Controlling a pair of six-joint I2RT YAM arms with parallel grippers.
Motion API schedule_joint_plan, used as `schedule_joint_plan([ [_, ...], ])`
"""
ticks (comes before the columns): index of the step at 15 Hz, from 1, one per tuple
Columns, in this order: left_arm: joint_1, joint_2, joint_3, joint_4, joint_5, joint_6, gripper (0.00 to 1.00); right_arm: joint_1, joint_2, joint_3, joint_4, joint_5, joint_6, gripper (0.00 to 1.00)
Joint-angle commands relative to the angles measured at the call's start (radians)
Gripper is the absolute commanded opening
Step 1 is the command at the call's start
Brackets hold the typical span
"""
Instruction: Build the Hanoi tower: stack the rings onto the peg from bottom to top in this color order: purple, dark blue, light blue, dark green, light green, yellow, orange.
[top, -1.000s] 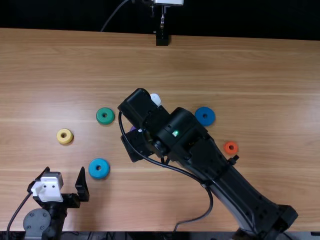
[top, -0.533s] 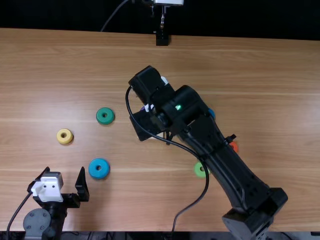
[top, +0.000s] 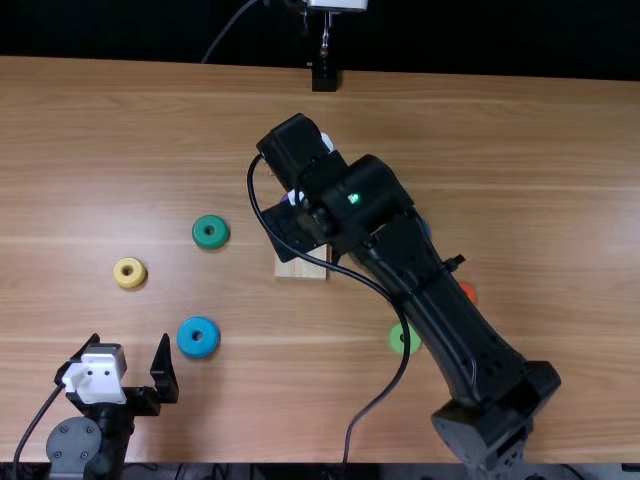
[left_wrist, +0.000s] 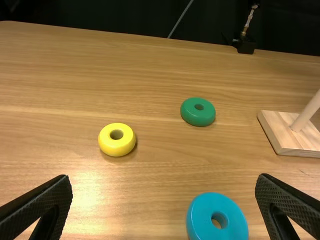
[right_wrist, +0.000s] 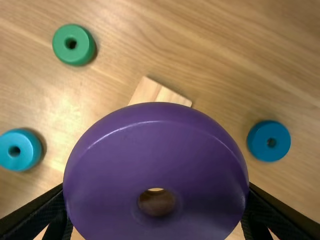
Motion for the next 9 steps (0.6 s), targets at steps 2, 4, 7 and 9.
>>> schedule_joint_plan([
  [2, 0.005, -0.017, -0.103, -0.079, -0.004, 0.005, 1.00, -0.023, 0.039, 0.044, 0.001, 0.016, -0.016, 0.19],
  [4, 0.005, -0.017, -0.103, -0.079, -0.004, 0.005, 1.00, -0.023, 0.043, 0.044, 0.003, 0.018, -0.016, 0.19],
  [7, 0.005, -0.017, -0.103, -0.079, -0.004, 0.005, 1.00, -0.023, 0.069, 0.055, 0.008, 0.018, -0.016, 0.19],
  [9, 0.005, -0.017, -0.103, -0.079, -0.004, 0.005, 1.00, -0.023, 0.080, 0.073, 0.008, 0.018, -0.016, 0.19],
])
